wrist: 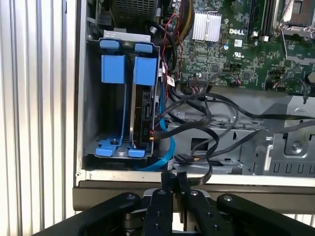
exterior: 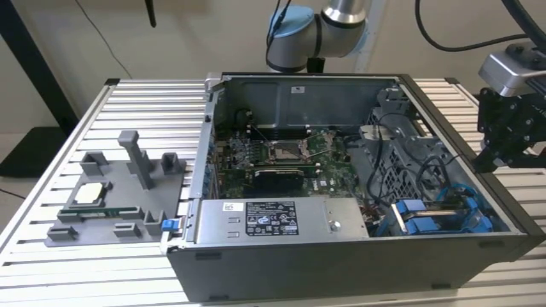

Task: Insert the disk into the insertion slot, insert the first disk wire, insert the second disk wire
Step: 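Insert the second disk wire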

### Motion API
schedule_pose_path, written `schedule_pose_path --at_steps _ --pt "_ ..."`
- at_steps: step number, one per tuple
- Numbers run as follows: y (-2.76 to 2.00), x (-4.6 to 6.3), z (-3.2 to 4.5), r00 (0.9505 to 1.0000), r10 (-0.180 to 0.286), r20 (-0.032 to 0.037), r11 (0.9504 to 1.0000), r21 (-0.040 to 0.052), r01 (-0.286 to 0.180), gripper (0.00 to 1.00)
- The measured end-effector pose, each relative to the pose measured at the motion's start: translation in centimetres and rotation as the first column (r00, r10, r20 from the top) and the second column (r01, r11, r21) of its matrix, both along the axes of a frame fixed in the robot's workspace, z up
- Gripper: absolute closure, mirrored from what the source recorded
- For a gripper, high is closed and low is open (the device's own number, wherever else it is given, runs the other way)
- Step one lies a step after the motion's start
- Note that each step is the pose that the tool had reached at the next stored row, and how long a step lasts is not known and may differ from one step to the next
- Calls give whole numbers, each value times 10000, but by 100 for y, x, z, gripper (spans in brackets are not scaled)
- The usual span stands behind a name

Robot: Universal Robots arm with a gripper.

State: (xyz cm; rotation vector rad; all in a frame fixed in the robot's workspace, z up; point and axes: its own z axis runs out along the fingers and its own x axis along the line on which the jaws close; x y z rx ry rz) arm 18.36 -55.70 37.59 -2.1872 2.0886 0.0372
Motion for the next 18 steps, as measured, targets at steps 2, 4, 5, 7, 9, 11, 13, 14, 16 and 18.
schedule_pose_path --at_steps 2,4,5,7,9,11,13,14,16,18 --pt "0 -27 8 10000 0 0 10000 -5 0 100" --pt "1 -58 14 10000 0 0 10000 -10 0 100" --pt "0 -76 17 10000 1 0 10000 -14 -1 100" --pt "0 -112 24 10000 1 0 10000 -26 -1 100" --pt "0 -149 29 10000 1 0 10000 -40 -1 100" --pt "0 -188 34 10000 0 0 10000 -59 0 100" --pt "0 -226 39 10000 0 0 10000 -77 0 100" --pt "0 -244 42 10000 1 -1 10000 -88 -1 100" --pt "0 -282 46 10000 1 0 9999 -108 -1 100" --pt "0 -318 51 10000 0 0 9999 -134 0 100"
